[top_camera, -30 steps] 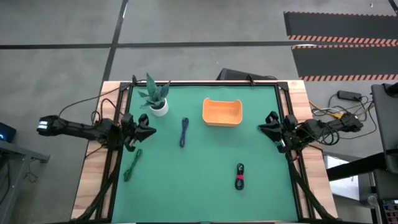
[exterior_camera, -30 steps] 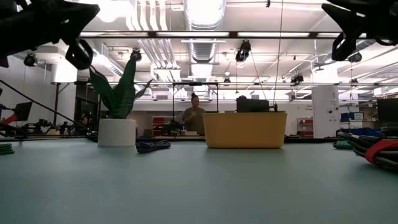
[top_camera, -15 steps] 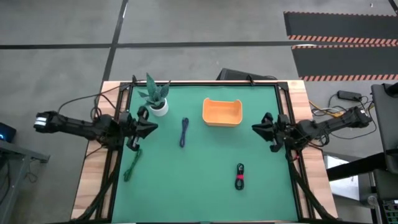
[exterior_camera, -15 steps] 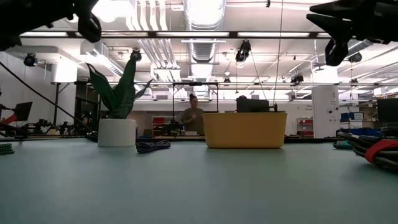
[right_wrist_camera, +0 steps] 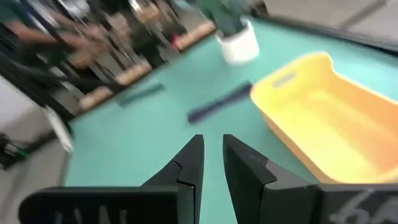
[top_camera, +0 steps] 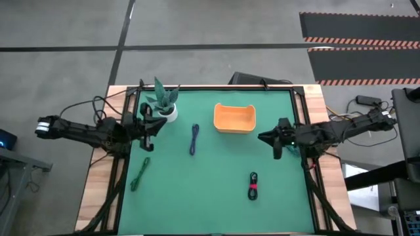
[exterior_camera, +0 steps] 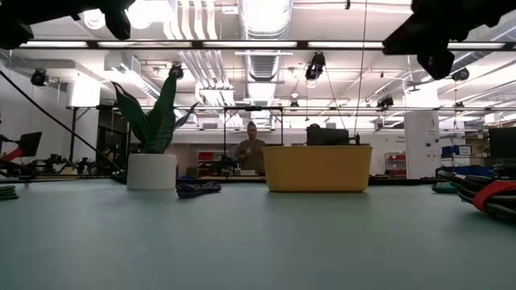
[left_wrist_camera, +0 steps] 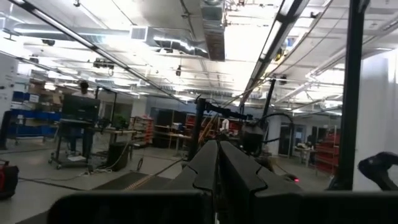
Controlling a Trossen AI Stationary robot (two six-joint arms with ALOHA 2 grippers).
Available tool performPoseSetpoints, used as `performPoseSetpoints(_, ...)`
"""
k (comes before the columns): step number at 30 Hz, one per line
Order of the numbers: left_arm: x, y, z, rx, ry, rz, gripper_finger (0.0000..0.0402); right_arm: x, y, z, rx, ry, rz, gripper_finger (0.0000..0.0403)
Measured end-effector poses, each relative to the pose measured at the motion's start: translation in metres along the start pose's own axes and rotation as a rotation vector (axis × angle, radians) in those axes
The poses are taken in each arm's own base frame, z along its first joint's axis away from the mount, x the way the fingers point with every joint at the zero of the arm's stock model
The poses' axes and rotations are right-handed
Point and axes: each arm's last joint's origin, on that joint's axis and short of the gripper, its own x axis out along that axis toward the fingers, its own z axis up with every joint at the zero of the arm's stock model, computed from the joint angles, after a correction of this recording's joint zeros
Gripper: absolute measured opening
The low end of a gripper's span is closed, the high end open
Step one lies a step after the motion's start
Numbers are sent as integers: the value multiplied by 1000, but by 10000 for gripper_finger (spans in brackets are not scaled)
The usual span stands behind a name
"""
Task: Pick and place USB-C Cables
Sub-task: Put the black charger cable into the yellow bin
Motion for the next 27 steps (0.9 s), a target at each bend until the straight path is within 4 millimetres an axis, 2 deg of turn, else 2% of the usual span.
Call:
performPoseSetpoints(7, -1, 1, -1, -3, -1, 27, 2, 11, 19, 16, 11, 142, -61, 52)
performPoseSetpoints(15, -1, 1, -1, -4, -1, 27, 2, 30, 37, 21, 36, 374, -129, 52)
performPoseSetpoints(21, -2, 1, -2, -3, 2, 27, 2, 44, 50, 19, 126, 594, -177, 52)
performPoseSetpoints(27, -3, 2, -1, -5, -7, 28, 2, 58, 71, 3, 247, 805, -209, 52)
